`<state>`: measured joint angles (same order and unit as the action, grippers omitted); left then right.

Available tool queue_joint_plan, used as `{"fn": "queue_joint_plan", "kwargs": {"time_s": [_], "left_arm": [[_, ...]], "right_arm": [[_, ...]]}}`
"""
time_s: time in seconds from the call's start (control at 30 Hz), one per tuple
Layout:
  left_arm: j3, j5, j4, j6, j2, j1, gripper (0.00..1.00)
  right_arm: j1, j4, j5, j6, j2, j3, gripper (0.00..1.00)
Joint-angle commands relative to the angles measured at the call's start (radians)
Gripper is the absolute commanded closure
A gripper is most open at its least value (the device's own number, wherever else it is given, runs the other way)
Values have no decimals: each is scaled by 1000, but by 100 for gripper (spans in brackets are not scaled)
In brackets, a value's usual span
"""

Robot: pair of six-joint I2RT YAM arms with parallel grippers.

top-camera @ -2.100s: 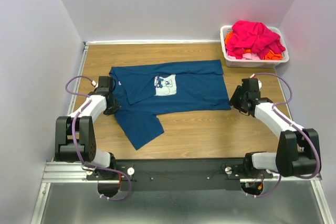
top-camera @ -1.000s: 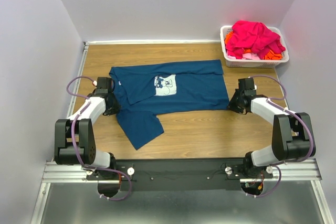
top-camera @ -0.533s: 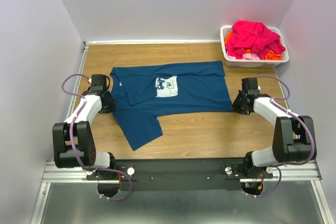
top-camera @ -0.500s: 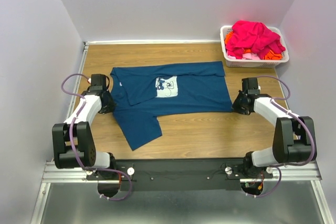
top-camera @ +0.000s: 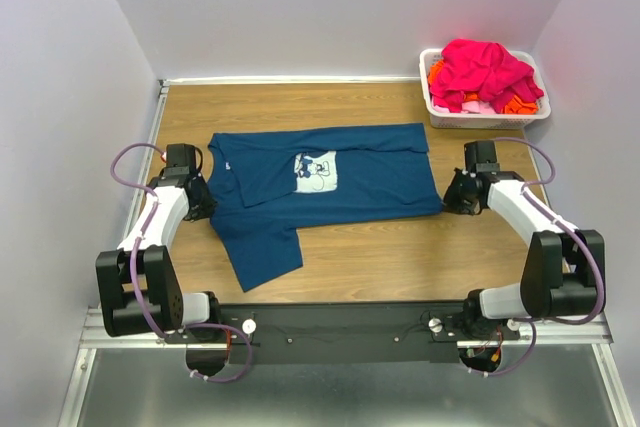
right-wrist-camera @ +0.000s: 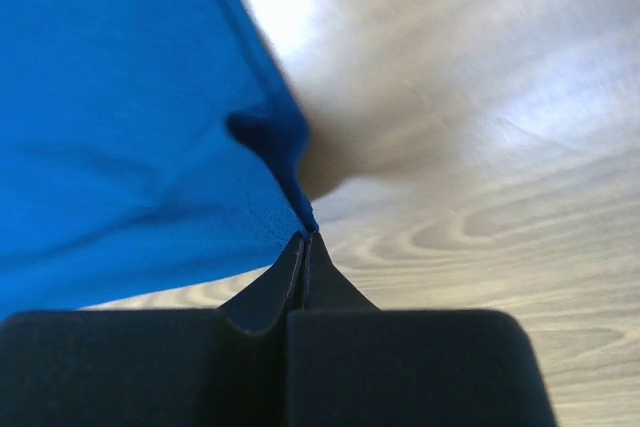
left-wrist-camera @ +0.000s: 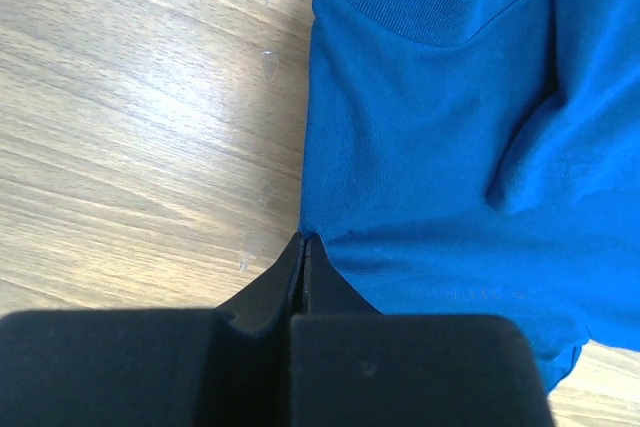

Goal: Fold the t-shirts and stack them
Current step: Fold the tshirt

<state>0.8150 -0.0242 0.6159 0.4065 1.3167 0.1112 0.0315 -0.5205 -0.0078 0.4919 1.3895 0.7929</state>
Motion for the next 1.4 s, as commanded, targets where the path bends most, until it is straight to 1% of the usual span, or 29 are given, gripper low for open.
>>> {"fn": "queue_joint_plan", "kwargs": {"time_s": [0.0,0.23,0.4,0.67,0.83,0.93,0.97,1.03,1.37], "left_arm": [[25,18,18,-29,2,10,100],[124,72,11,-38,70,10,100],[191,69,10,-34,104,10,100],[268,70,-16,-29,213,12,100],[335,93,-19,-28,271,13,100],[377,86,-19,-28,285,16,100],[383,81,-18,-28,291,19,100],[398,78,-21,-31,314,24,100],[395,64,-79,-20,398,35,100]], "right_arm": [[-8,-30,-73,-29,17,84,99],[-8,-30,-106,-45,144,226,99],[-8,-33,-86,-49,221,331,99],[-8,-32,-20,-46,327,450,99],[-8,-33,2,-44,379,499,99],[-8,-32,3,-47,394,519,99],[-8,-33,35,-47,401,523,99],[-8,-32,40,-49,411,539,99],[-12,-30,58,-41,482,583,99]]}}
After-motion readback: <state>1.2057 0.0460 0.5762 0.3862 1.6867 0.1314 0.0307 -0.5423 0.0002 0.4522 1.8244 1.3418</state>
